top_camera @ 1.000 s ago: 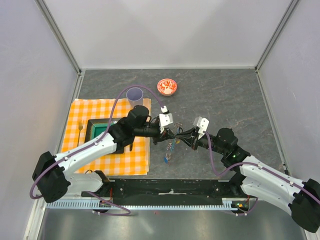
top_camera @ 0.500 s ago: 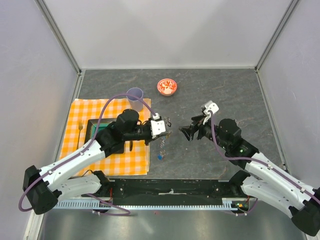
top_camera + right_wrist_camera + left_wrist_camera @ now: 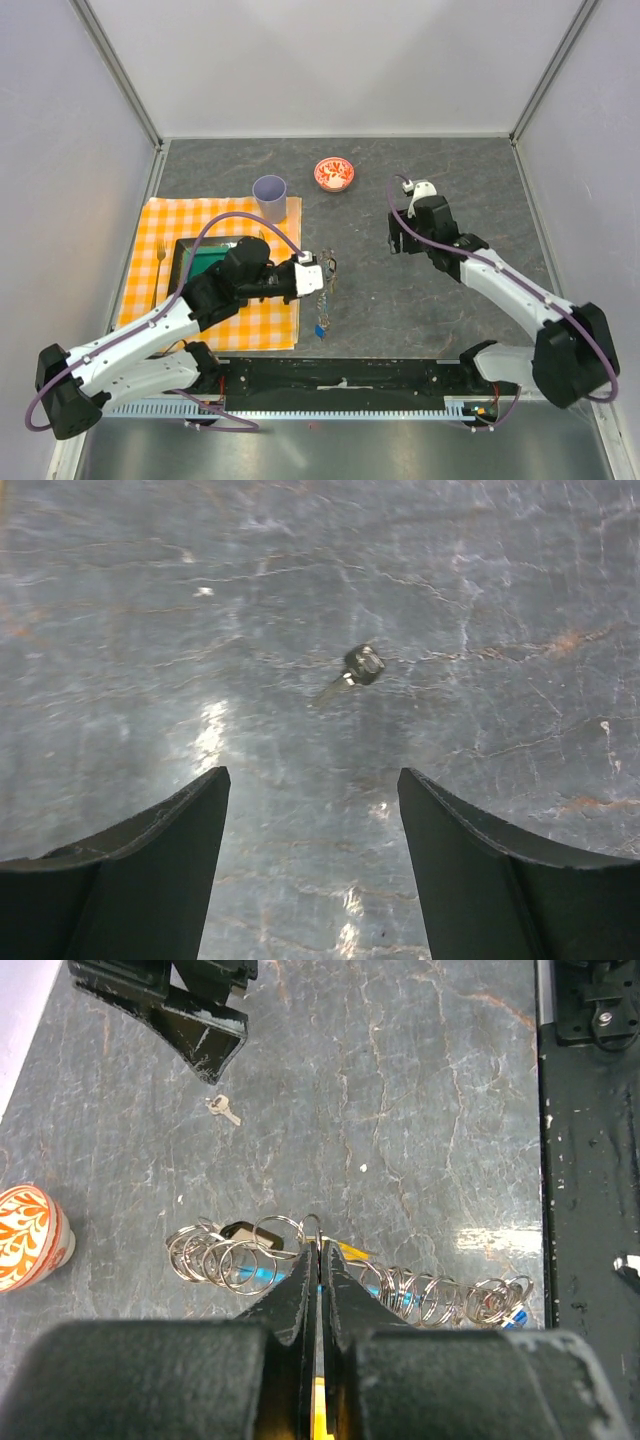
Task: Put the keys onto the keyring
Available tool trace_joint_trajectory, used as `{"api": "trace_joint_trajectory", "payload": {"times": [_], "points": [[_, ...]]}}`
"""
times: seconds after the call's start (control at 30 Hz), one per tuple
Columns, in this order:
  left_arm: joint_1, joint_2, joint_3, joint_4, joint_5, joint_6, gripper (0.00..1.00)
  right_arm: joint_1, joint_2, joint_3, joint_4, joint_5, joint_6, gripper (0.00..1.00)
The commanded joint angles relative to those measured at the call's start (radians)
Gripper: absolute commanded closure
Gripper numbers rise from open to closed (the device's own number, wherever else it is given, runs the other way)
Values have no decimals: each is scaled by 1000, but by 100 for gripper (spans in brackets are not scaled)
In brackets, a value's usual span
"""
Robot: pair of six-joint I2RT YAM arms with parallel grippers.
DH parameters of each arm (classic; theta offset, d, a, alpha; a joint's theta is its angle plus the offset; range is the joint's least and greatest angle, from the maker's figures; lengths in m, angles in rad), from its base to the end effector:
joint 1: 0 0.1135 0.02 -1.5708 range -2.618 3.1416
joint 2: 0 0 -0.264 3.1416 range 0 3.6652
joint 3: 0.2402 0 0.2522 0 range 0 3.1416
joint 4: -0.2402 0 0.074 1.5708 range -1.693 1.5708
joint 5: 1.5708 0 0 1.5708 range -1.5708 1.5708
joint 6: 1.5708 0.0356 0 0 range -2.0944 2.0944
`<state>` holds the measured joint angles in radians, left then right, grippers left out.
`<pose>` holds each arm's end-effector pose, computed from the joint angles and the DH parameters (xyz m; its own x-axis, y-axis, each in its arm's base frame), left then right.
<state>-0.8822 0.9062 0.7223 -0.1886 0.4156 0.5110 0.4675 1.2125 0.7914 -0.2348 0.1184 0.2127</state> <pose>0.1212 -0.1699 0.2967 0.2606 0.3874 -0.8843 0.9377 0.1164 0.3273 0.2359 0.1144 0.2487 -0.6090 -0.0726 -0.7898 -0.2408 0.9657 0.0969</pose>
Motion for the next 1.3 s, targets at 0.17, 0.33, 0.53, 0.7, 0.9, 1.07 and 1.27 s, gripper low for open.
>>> {"api": "trace_joint_trajectory", "payload": {"times": [0.17, 0.33, 0.53, 0.7, 0.9, 1.07, 1.27], "points": [[-21, -24, -4, 86, -100, 61, 98, -89, 286, 140, 25, 24, 8, 38], [-23, -27, -6, 87, -100, 61, 98, -93, 395, 193, 68, 52, 33, 42], [-23, -23, -4, 83, -98, 63, 98, -93, 484, 232, 86, 99, 73, 45], [-24, -24, -4, 83, -101, 64, 98, -93, 532, 256, 84, 118, 83, 54], [-24, -21, 0, 72, -95, 67, 98, -93, 567, 282, 84, 110, 82, 70], [-26, -21, -3, 71, -97, 69, 98, -93, 578, 296, 84, 118, 79, 74], [-27, -18, 2, 67, -92, 69, 98, -93, 588, 302, 78, 107, 79, 75]]}}
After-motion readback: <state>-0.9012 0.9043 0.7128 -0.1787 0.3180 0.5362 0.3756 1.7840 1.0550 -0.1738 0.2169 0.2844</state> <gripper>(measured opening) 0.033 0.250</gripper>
